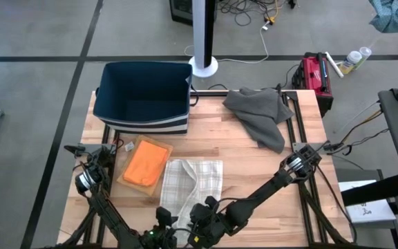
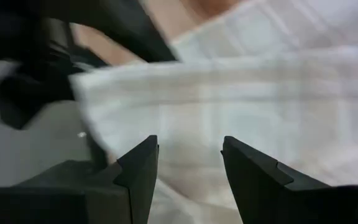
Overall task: Fold towel
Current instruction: Fold the white patterned kitchen towel
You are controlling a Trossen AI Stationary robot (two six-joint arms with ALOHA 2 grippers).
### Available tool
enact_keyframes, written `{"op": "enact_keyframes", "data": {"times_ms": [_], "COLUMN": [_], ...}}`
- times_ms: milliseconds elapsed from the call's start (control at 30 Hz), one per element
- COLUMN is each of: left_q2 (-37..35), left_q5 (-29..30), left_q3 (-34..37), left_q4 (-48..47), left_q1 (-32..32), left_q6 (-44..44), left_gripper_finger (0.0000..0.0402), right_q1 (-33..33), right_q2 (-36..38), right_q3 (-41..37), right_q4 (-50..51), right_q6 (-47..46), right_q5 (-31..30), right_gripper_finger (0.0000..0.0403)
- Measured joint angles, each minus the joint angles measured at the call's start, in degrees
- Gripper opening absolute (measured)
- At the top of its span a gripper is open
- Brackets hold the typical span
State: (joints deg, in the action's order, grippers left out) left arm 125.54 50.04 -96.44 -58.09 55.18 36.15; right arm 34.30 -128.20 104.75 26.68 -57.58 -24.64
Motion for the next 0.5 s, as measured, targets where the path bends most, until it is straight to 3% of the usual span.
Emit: {"op": "enact_keyframes", "data": {"times_ms": [500], "left_q2": [0.0], "left_q5": [0.4], "left_q3": [-4.4], "left_q4": [-1.3], "left_q1": [-0.5], "left_q6": [-14.7], "left_gripper_finger": [0.0148], "right_q1": [-0.1], "right_q2": [0.0], "right_q3": [0.0], "right_q4": [-2.2], "right_q6": [0.6], "right_q5": [-0.4], "right_gripper_finger": [0.0174]}}
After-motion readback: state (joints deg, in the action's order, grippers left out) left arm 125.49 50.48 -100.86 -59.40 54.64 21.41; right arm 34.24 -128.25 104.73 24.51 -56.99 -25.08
